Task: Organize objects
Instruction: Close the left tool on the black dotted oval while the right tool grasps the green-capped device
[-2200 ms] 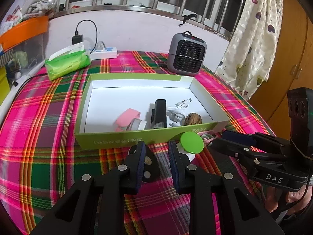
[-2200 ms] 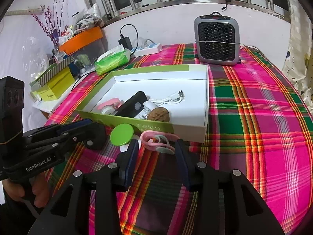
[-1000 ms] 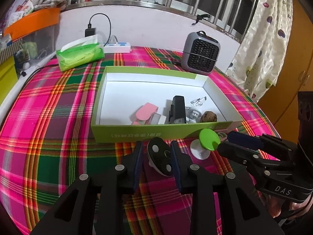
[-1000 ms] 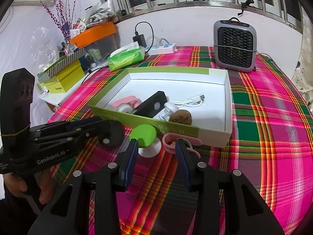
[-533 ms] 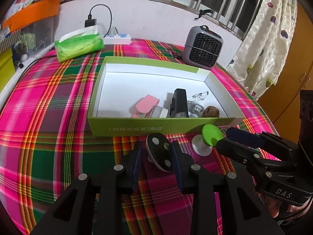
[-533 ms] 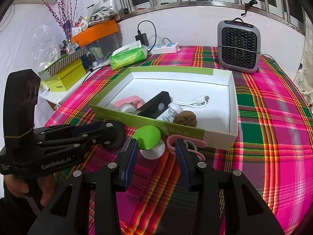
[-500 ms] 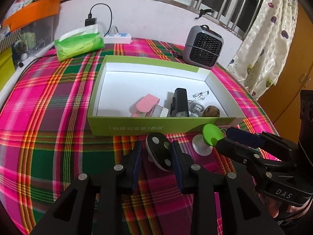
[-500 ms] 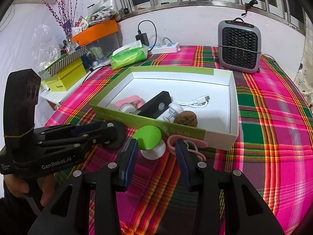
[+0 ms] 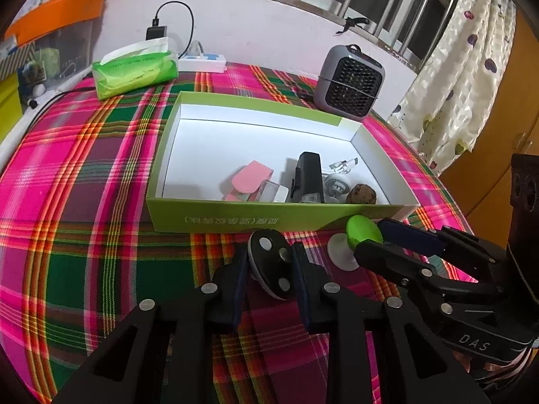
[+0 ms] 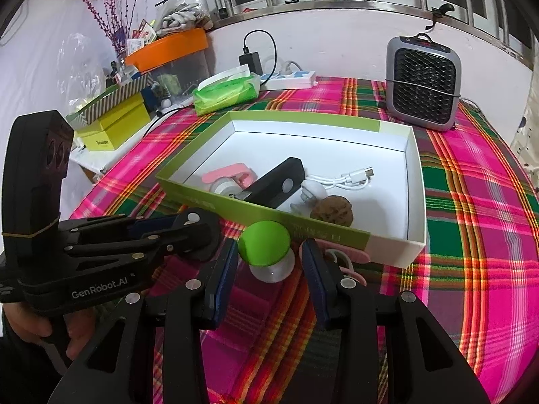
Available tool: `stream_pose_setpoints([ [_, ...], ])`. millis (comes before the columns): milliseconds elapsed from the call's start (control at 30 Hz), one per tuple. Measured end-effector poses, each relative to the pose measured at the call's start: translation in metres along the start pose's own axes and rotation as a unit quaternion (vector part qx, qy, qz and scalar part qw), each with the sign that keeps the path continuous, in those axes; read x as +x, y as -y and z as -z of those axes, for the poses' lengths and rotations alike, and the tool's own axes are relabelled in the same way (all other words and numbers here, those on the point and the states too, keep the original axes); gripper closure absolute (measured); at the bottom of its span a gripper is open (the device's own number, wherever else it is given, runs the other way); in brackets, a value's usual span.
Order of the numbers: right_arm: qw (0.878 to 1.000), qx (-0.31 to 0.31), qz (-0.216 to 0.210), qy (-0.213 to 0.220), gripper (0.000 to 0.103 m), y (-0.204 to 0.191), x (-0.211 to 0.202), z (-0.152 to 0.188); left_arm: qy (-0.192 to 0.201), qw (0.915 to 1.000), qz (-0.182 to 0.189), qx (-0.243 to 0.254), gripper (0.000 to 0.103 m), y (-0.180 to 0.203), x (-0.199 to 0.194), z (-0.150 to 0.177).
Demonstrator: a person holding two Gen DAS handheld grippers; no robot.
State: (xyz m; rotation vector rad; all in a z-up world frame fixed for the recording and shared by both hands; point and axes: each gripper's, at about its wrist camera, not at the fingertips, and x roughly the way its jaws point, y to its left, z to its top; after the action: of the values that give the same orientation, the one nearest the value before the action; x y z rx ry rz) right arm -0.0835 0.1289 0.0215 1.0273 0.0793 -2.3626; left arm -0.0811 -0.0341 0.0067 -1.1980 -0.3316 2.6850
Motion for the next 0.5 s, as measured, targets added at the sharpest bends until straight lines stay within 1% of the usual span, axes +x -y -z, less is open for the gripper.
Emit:
stream_pose_setpoints([
  [233,1.000,-0.012,0.007,-0.003,0.061,-0.0044,0.0037,-0.0019,0.004,1.0000,-0.002,0.002,0.080,0.0010,-0.0024,0.0002],
  [367,1.000,-0.020,0.022,-0.006,0.061,-0.0070,0.0069,-0.0041,0.003,1.0000,-0.002,0.004,0.080,0.0016,-0.0032,0.0001],
  [500,0.999,-0.027,0.023,-0.008,0.061,-0.0086,0.0091,-0.0052,0.003,1.0000,-0.002,0.004,0.080,0.0015,-0.0030,0.0005],
])
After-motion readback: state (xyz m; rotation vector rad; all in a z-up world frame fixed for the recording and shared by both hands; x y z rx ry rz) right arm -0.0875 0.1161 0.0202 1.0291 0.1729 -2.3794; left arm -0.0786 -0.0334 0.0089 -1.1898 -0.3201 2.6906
